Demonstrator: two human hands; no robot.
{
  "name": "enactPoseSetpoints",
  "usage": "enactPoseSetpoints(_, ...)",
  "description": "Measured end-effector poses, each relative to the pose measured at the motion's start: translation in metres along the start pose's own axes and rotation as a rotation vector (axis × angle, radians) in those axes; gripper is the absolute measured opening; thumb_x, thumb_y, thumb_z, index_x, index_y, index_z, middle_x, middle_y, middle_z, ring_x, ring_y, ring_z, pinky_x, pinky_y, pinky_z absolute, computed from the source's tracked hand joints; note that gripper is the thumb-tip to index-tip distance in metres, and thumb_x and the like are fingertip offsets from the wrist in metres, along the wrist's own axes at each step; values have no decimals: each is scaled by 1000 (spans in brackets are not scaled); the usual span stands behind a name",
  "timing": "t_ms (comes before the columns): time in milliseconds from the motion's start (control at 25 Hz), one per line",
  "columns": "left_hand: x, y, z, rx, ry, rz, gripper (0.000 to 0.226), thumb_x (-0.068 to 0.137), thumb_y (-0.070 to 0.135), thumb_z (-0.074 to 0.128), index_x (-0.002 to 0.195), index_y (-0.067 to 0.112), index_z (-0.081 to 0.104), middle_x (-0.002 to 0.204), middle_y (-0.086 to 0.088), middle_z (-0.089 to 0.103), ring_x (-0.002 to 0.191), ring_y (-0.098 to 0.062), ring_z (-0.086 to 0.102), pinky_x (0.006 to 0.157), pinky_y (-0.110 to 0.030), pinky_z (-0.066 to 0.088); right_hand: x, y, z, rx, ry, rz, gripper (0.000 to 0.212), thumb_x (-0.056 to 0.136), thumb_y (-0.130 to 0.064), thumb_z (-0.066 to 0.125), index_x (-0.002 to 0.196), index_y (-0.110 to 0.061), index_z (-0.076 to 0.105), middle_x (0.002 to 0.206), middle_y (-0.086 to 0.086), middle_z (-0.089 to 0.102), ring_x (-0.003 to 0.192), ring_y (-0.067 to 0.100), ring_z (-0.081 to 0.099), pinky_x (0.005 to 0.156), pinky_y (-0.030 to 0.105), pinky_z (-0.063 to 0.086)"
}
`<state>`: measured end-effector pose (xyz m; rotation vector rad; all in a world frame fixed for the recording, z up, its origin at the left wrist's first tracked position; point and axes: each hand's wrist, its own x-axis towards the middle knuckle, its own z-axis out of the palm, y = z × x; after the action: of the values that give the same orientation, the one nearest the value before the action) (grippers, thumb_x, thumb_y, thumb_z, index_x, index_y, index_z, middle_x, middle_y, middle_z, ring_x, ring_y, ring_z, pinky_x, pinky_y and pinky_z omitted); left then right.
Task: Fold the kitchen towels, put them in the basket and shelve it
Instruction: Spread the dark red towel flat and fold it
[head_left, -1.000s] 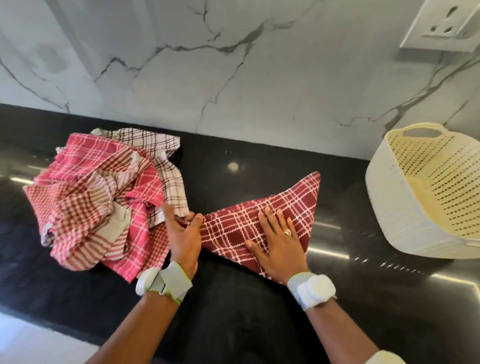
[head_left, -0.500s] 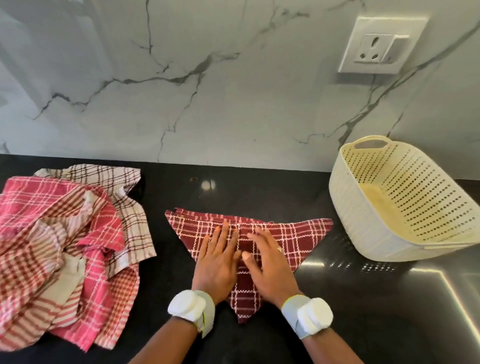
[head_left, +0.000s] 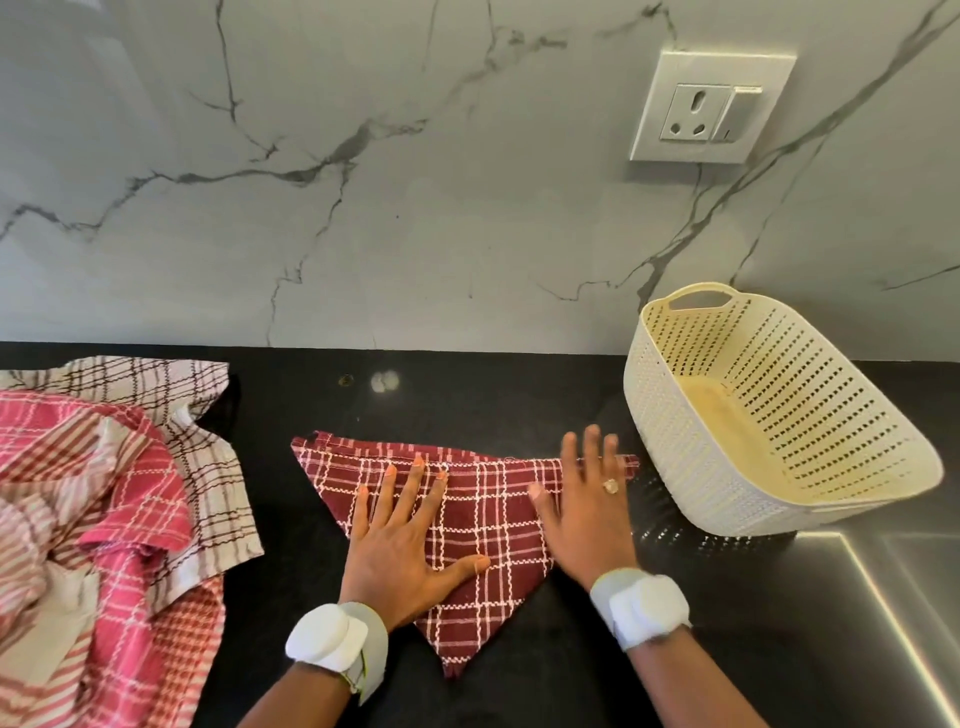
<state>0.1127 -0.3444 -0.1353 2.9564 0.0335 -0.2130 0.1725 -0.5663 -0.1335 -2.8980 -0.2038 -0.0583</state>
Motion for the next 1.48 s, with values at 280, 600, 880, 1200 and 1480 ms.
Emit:
enactPoseSetpoints(280,-4,-3,4,-86,76,23,63,90,67,-2,148,45,-10,156,13,-22,145,-16,-23,116,-40,-18,-39,-10,12,33,-155,-366,63,94,-71,14,150,-47,-2,158,-12,-17,145,14,-22,119,38,-10)
enactPoseSetpoints(600,-14,1,-2,-124,50,147,71,88,75,4,149,40,-7,157,19,-11,143,-3,-23,117,-31,-14,-43,-27,-1,238,-18,-403,51,100,-48,29,147,-31,36,157,-10,15,148,12,8,121,35,8)
enactPoseSetpoints(880,-17,5,0,-95,106,93,68,91,74,16,150,41,21,158,17,12,147,-13,8,114,-35,3,-36,13,0,542,45,90,46,86,-47,65,130,-40,54,161,-5,9,148,16,5,117,33,14)
enactPoseSetpoints(1200,-29,10,-7,-193,260,19,61,90,71,14,130,41,49,138,18,41,135,-5,23,108,-32,4,10,1,-21,1347,-13,619,27,72,1,77,89,-20,72,100,9,71,83,22,67,66,32,55)
enactPoseSetpoints(1480,-46,-26,-6,-23,173,80,56,96,63,22,144,37,38,156,13,27,147,-8,6,116,-41,-11,29,0,-36,18,355,-51,61,66,3,69,123,-17,64,116,8,64,107,33,55,93,47,39)
